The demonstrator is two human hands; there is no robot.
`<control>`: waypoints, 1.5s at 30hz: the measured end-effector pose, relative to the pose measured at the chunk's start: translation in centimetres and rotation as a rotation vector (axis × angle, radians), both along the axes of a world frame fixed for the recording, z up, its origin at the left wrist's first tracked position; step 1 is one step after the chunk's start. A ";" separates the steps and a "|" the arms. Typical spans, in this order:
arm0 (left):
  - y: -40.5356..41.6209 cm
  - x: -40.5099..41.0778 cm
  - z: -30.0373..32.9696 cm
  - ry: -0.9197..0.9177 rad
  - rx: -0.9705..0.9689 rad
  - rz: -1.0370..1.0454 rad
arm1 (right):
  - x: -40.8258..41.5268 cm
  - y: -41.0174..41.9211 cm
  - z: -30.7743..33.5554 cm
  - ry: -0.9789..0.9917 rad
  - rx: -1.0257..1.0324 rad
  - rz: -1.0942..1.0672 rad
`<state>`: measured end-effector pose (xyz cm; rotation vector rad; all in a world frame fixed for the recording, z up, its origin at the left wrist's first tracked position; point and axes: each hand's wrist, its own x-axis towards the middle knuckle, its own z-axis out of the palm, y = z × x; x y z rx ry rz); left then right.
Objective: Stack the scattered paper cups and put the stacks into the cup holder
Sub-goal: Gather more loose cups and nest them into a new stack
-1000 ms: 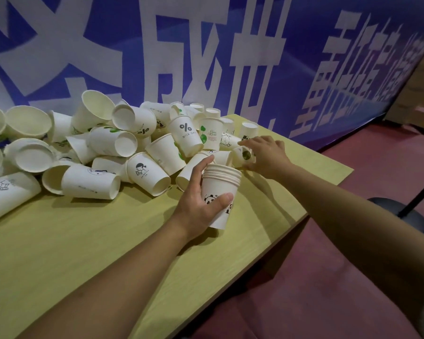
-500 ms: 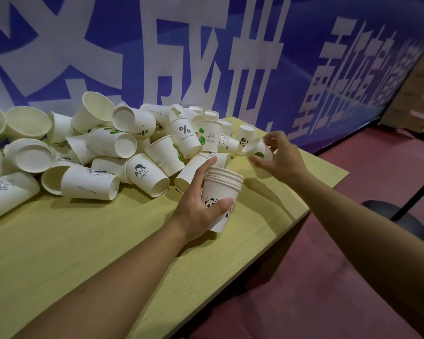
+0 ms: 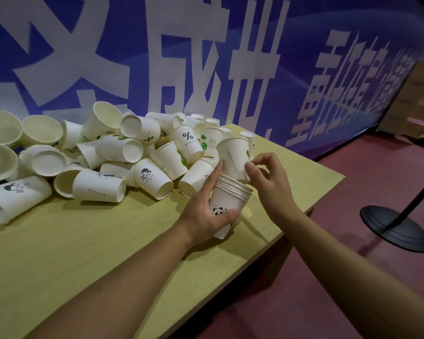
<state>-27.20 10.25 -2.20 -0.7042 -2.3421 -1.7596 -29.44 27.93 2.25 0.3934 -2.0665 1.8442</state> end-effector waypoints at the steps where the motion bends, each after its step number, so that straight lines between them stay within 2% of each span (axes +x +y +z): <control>1: 0.0 0.0 0.0 0.005 0.008 -0.004 | 0.0 -0.2 0.1 -0.019 -0.028 -0.003; 5: 0.0 0.2 0.1 0.009 0.038 -0.006 | -0.3 -0.2 0.2 -0.126 -0.025 0.023; 16: 0.0 -0.3 -0.4 0.005 0.053 0.065 | 0.3 0.3 -1.1 -0.138 -0.082 0.111; 25: -0.2 -0.7 -0.6 0.021 0.073 0.135 | -0.4 0.4 -1.7 -0.083 0.108 0.005; 33: -0.3 -1.0 -0.4 0.028 0.138 0.199 | -13.4 1.7 0.7 -0.092 0.490 -0.364; 38: -0.2 -1.6 -0.6 0.025 0.154 0.216 | -17.5 2.1 0.2 -0.135 0.721 -0.430; 45: -0.1 -2.0 -0.8 0.007 0.197 0.208 | -18.0 2.2 -0.4 -0.062 0.763 -0.541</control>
